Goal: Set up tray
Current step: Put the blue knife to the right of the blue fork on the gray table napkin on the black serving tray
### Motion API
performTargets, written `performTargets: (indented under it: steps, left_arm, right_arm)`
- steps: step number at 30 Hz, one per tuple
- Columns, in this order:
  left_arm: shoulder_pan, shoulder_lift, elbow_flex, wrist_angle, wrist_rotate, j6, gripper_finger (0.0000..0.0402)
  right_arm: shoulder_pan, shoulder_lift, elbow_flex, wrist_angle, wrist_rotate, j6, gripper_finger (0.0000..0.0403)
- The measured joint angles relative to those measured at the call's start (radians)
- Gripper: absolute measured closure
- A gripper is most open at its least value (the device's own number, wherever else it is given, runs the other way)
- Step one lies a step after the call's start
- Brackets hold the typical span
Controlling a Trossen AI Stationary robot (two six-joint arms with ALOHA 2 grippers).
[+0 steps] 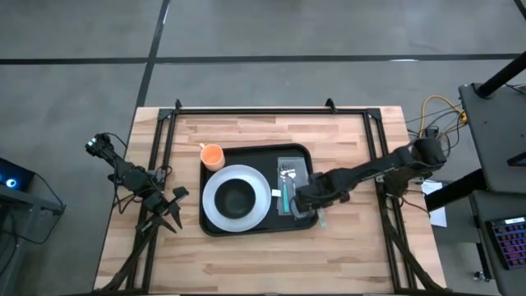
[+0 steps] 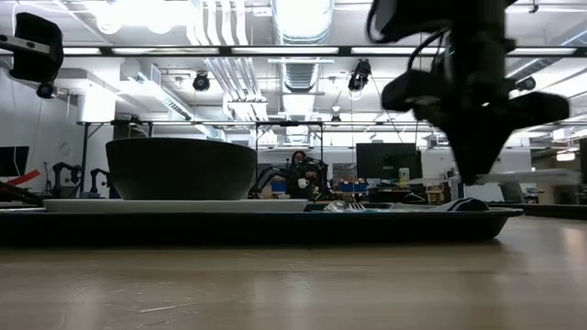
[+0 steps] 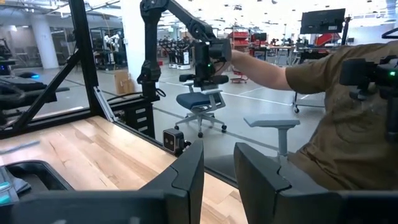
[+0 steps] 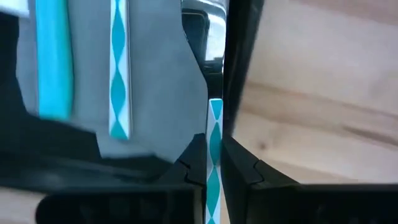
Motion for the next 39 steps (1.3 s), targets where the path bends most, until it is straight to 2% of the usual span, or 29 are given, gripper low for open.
performTargets:
  steps: [16,28,32,39]
  left_arm:
    - [0.0,0.0,0.0,0.0,0.0,0.0,0.0331]
    - [0.0,0.0,0.0,0.0,0.0,0.0,0.0331]
    - [0.0,0.0,0.0,0.0,0.0,0.0,0.0331]
    - [0.0,0.0,0.0,0.0,0.0,0.0,0.0331]
  right_arm:
    - [-0.142,0.149,0.143,-0.005,0.0,-0.029,0.039]
    - [-0.208,0.285,0.163,0.002,-0.009,-0.071,0.039]
    - [-0.222,0.328,0.166,0.015,-0.054,-0.095,0.039]
    - [-0.223,0.351,0.168,0.011,-0.047,-0.098,0.0388]
